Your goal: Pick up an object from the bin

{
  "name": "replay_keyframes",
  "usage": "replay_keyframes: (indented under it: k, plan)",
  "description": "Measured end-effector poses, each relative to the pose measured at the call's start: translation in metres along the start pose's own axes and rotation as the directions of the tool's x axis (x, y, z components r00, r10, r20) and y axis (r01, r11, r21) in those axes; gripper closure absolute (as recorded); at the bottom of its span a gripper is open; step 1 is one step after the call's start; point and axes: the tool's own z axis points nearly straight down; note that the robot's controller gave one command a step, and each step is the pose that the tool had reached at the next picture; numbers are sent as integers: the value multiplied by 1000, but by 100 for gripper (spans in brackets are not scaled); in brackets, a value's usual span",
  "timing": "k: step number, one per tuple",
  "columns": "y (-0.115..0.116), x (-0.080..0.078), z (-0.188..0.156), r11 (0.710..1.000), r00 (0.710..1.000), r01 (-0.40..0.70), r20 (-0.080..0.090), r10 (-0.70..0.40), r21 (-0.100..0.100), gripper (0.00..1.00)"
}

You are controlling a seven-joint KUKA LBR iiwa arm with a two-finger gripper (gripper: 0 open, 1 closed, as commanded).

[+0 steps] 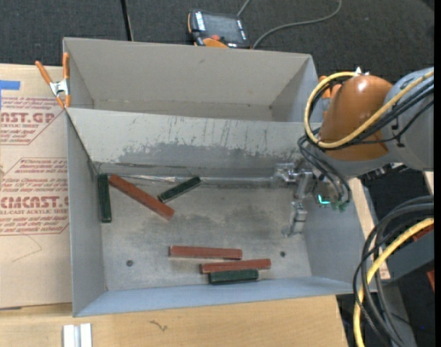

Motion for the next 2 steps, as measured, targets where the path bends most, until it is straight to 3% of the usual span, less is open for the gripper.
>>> replay_keyframes:
  k: [1, 2]
  plan:
    - [9, 34, -63, 973, 973, 232, 10, -232, 4, 0]
    - [67, 77, 57, 868, 868, 496, 12, -496, 5, 0]
